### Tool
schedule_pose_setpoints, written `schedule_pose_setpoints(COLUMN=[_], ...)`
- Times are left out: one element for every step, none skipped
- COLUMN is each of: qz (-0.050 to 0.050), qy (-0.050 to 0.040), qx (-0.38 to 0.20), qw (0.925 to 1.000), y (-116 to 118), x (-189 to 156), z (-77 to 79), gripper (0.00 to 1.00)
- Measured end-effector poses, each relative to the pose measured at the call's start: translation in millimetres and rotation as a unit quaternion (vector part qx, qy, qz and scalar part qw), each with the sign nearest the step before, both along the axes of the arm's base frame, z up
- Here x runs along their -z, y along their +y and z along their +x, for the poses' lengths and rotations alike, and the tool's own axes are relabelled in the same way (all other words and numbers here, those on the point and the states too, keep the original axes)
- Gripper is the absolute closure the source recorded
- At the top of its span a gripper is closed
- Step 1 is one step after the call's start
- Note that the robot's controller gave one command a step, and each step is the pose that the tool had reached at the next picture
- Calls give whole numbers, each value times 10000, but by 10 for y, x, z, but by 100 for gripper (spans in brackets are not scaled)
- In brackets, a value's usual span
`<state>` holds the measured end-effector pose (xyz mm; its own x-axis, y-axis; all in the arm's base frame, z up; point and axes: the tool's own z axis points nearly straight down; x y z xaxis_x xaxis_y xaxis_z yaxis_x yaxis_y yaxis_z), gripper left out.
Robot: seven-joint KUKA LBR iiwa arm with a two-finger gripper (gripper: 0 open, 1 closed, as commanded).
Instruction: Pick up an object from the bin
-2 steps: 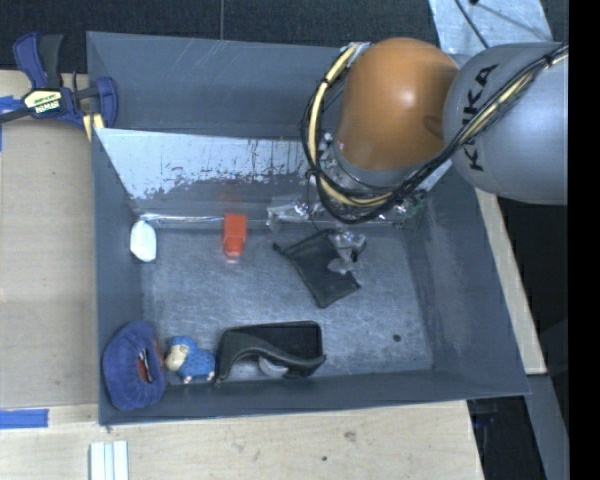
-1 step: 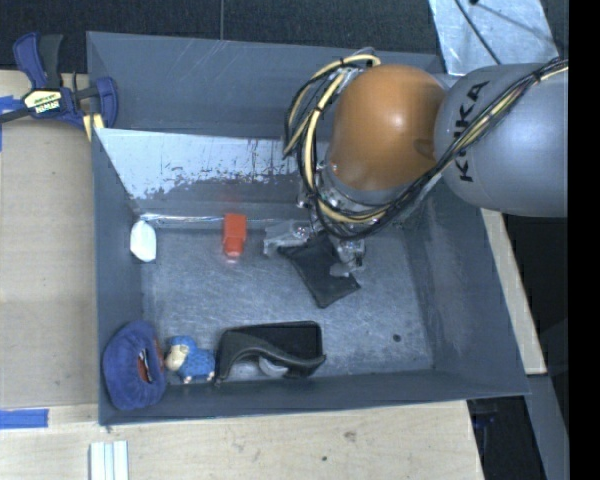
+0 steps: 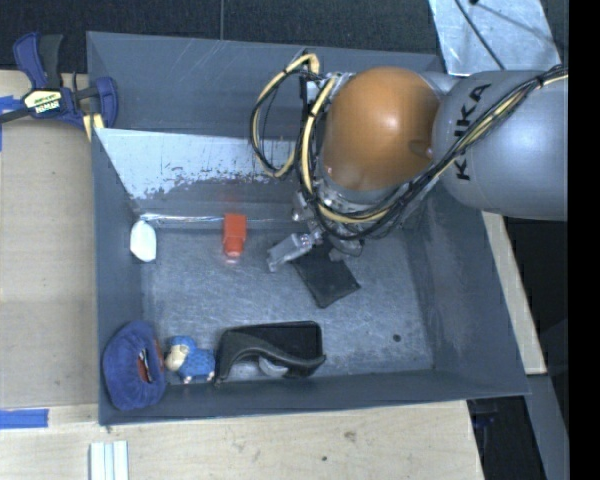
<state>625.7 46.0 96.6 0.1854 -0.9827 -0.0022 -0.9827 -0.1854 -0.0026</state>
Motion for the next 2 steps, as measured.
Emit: schedule_pose_setpoints(qz=[-6,-2], qy=[20,16], qx=[-460,-449], qw=[9989,9990], y=[-6,-2], x=[275,257], z=[-2,5], gripper=[0,100])
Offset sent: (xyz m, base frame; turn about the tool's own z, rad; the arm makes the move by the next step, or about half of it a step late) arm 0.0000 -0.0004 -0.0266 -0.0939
